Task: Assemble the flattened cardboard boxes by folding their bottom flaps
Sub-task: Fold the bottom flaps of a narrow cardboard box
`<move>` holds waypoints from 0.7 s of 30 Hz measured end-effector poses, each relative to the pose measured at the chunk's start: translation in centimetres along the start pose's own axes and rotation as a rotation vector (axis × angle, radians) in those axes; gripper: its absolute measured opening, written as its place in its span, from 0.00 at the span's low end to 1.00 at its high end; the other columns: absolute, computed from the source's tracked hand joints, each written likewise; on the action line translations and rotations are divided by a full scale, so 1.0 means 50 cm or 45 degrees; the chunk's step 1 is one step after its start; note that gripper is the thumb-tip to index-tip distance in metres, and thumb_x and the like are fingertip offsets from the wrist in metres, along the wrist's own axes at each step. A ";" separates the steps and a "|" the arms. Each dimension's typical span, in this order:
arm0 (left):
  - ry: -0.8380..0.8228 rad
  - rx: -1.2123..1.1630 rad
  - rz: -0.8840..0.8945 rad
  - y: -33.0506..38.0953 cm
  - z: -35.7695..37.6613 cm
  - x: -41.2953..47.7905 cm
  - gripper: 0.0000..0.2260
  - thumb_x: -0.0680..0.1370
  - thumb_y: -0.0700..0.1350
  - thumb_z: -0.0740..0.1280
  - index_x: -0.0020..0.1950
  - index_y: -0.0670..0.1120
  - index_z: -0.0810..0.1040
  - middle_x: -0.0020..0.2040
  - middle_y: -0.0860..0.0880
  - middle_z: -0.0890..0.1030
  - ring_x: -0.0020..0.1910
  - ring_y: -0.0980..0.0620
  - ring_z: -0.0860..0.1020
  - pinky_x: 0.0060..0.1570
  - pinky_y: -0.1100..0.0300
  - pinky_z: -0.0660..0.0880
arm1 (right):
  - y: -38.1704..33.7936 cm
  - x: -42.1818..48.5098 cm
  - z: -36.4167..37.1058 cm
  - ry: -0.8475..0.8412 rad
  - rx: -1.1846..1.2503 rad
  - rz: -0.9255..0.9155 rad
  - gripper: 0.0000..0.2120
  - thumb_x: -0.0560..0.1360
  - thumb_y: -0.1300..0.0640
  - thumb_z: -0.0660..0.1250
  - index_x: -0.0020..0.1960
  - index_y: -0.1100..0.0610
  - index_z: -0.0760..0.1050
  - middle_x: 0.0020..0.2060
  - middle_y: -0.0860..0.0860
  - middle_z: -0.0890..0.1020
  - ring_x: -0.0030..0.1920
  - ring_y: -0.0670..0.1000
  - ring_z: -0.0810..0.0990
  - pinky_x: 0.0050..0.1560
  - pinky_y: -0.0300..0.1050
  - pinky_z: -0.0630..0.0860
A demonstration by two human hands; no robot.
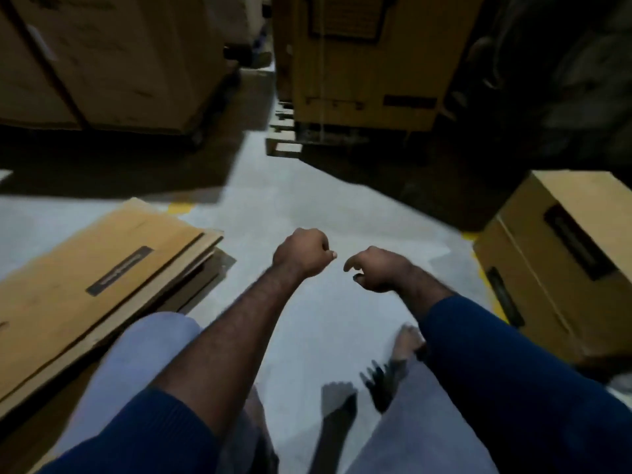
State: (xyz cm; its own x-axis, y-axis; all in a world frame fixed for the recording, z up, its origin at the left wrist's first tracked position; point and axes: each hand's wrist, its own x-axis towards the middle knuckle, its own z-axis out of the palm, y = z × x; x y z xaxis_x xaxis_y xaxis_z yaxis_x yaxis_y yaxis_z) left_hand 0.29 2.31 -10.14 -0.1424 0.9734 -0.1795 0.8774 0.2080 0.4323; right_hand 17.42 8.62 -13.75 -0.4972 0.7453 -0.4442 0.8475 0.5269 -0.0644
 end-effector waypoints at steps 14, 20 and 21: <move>0.018 0.023 0.354 0.356 0.219 0.120 0.08 0.79 0.55 0.69 0.52 0.53 0.84 0.48 0.48 0.84 0.46 0.47 0.81 0.46 0.53 0.81 | 0.367 -0.065 -0.024 0.719 1.048 0.524 0.09 0.78 0.53 0.72 0.54 0.55 0.86 0.54 0.51 0.86 0.54 0.52 0.83 0.58 0.51 0.80; 0.014 -0.099 0.627 0.549 0.270 0.132 0.08 0.78 0.53 0.68 0.55 0.54 0.83 0.51 0.49 0.84 0.49 0.46 0.82 0.50 0.50 0.82 | 0.513 -0.161 0.036 1.469 1.682 1.134 0.11 0.79 0.59 0.64 0.55 0.56 0.85 0.51 0.52 0.85 0.51 0.53 0.81 0.45 0.43 0.77; -0.006 -0.091 0.671 0.579 0.285 0.133 0.08 0.78 0.51 0.67 0.56 0.55 0.82 0.52 0.49 0.84 0.49 0.46 0.82 0.50 0.49 0.82 | 0.541 -0.183 0.058 1.534 1.705 1.276 0.12 0.80 0.60 0.63 0.58 0.56 0.84 0.51 0.53 0.84 0.51 0.55 0.82 0.43 0.41 0.76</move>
State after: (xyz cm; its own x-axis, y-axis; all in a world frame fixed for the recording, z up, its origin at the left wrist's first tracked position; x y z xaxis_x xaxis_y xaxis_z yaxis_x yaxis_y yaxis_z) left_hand 31.29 13.43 -11.40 0.3118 0.9472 0.0746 0.7960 -0.3033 0.5238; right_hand 45.41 14.87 -14.05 0.7529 0.6527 -0.0844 0.1467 -0.2914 -0.9453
